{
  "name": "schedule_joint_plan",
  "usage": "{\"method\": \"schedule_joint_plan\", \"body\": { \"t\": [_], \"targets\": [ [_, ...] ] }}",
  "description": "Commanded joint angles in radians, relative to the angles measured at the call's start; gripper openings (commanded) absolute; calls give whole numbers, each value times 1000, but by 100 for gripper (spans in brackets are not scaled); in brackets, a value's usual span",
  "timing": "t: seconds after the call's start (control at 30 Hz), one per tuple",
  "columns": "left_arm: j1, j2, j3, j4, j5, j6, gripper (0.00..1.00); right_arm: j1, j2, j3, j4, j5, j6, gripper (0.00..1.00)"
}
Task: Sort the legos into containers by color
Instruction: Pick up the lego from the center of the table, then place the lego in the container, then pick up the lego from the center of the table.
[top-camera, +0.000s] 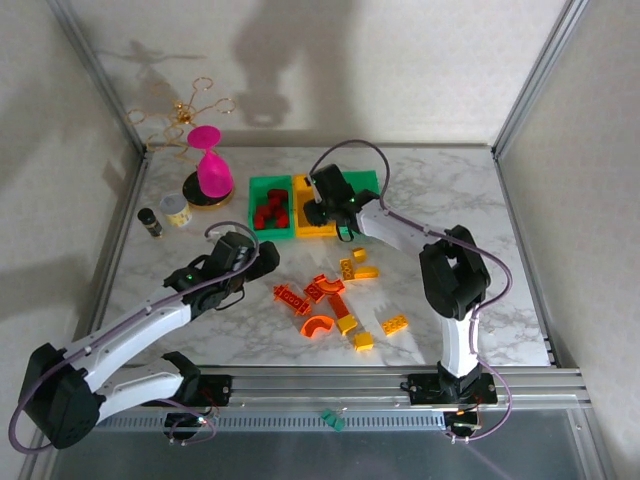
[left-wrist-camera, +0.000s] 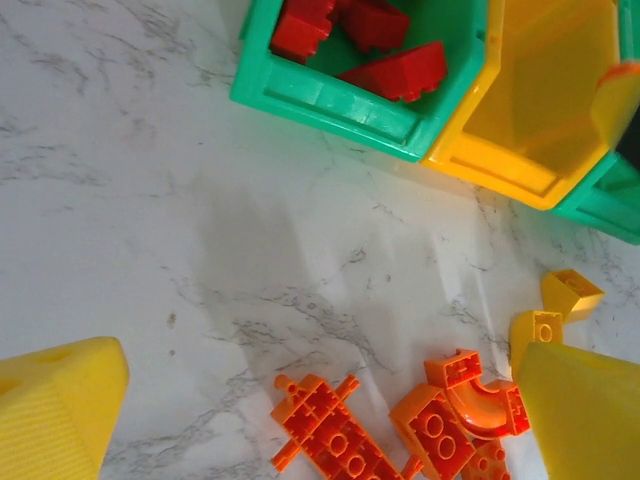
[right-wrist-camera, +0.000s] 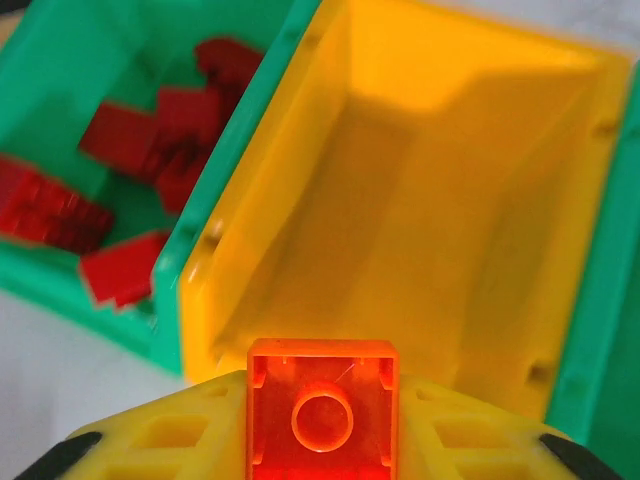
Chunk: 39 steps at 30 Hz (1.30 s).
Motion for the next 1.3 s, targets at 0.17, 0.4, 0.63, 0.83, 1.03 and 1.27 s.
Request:
{"method": "schedule_joint_plan", "body": {
  "t": [0.17,0.4,0.63,0.83,1.03,1.27],
  "targets": [
    [-18,62,49,111,-10,-13,100,-31,174,203,-24,101,1,38],
    [-20,82,60,120,-16,-15,100,-48,246,311,-59,121,-8,48],
    [-27,65,56,101,-15,-17,100,-38,150,231,-44,68,-16,49],
    [-45,21,30,71,-8,-37,100,-9,-19,-4,-26,23,-5,52],
    [-64,-49,-21,50,5,-71,100,39,-177,-244,-56,9,13,53],
    [-95,-92,-71,36,9,-123,100,118,-299,-434,-116,-3,27,53]
  ]
}}
